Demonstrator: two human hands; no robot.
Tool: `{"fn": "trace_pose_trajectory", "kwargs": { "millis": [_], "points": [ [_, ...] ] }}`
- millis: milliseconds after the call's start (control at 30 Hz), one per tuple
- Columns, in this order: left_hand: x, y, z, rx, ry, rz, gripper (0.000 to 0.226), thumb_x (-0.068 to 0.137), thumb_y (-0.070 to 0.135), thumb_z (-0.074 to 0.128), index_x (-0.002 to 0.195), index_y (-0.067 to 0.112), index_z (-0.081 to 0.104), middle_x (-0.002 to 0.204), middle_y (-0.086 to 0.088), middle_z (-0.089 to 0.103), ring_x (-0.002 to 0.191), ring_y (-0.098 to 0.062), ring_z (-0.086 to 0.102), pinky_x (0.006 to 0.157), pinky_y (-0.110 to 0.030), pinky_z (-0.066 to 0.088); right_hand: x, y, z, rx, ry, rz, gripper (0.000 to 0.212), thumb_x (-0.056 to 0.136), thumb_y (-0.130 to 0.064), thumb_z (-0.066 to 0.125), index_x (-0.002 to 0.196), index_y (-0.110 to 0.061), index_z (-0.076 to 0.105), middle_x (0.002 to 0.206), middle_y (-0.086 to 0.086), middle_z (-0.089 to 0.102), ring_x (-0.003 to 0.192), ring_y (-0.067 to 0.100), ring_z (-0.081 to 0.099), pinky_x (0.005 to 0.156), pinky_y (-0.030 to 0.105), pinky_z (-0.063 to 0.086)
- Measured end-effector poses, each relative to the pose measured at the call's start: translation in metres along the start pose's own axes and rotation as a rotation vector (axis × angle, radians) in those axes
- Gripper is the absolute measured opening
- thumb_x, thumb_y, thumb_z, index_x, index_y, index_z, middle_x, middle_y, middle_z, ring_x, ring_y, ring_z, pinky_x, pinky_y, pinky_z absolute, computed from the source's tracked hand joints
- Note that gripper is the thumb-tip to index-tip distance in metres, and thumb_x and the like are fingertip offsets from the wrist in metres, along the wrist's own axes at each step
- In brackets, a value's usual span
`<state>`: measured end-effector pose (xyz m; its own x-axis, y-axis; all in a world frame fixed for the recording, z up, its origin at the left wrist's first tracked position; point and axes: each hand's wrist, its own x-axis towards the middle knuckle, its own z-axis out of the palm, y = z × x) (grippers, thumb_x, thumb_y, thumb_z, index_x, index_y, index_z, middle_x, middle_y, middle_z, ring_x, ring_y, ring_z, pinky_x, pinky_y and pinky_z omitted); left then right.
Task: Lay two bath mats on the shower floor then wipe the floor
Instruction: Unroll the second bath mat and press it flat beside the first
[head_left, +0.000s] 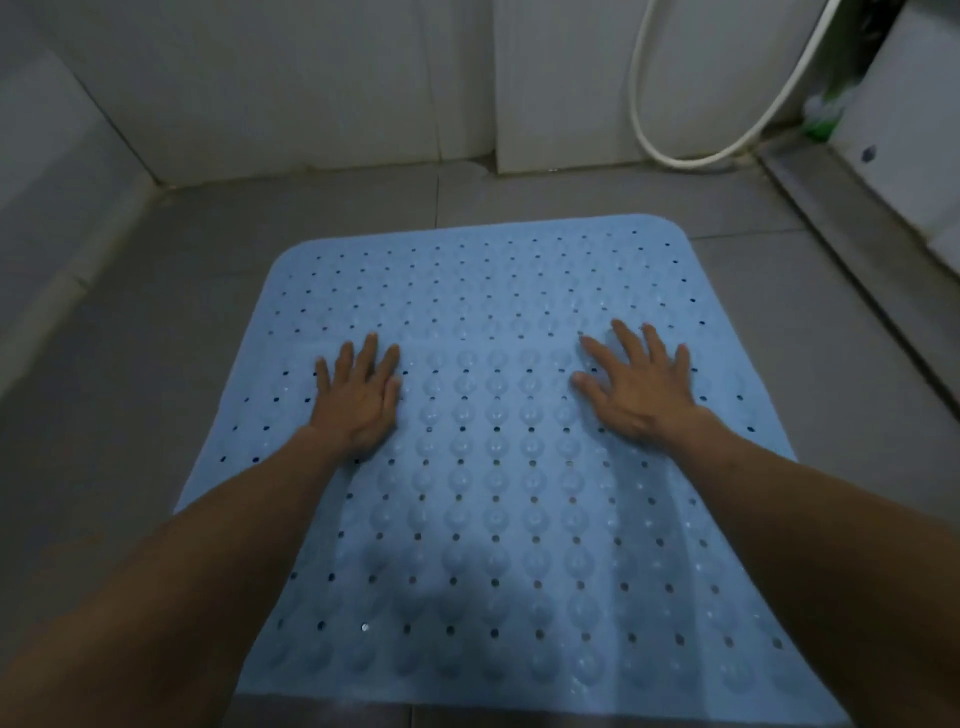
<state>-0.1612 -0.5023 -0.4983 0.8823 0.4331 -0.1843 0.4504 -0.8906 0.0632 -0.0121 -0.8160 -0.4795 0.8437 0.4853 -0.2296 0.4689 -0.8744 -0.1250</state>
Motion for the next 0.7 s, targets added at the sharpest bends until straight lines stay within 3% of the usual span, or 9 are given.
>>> {"fn": "trace_pose_trajectory", "kwargs": {
  "millis": [133, 300, 700],
  "points": [
    [-0.013, 0.010, 0.025, -0.097, 0.060, -0.083, 0.066, 0.096, 0.062, 0.004, 0.155, 0.033, -0.005, 0.163, 0.002, -0.015, 0.149, -0.020, -0.017, 0.117, -0.050, -0.018, -0.008, -0.026, 0.035, 0.034, 0.015, 0.025, 0.068, 0.095, -0.069, 0.007, 0.156, -0.042, -0.008, 0.166, -0.005, -0.019, 0.150, 0.027, -0.025, 0.114, 0.064, -0.017],
    [-0.026, 0.012, 0.030, -0.110, 0.109, -0.090, 0.066, 0.096, 0.062, 0.005, 0.155, 0.032, -0.005, 0.163, 0.000, -0.014, 0.149, -0.018, -0.017, 0.118, -0.051, -0.016, -0.015, -0.025, 0.041, 0.011, 0.112, 0.026, 0.069, 0.095, -0.068, 0.005, 0.157, -0.040, -0.007, 0.167, -0.003, -0.015, 0.151, 0.028, -0.022, 0.115, 0.064, -0.017],
    [-0.101, 0.023, 0.043, -0.145, 0.098, -0.129, 0.063, 0.099, 0.055, 0.007, 0.153, 0.029, -0.013, 0.162, -0.003, -0.019, 0.149, -0.020, -0.018, 0.119, -0.051, -0.014, -0.069, -0.020, 0.055, -0.014, 0.097, 0.016, 0.069, 0.094, -0.070, 0.003, 0.155, -0.042, -0.012, 0.165, -0.005, -0.020, 0.151, 0.024, -0.024, 0.117, 0.062, -0.014]
  ]
}}
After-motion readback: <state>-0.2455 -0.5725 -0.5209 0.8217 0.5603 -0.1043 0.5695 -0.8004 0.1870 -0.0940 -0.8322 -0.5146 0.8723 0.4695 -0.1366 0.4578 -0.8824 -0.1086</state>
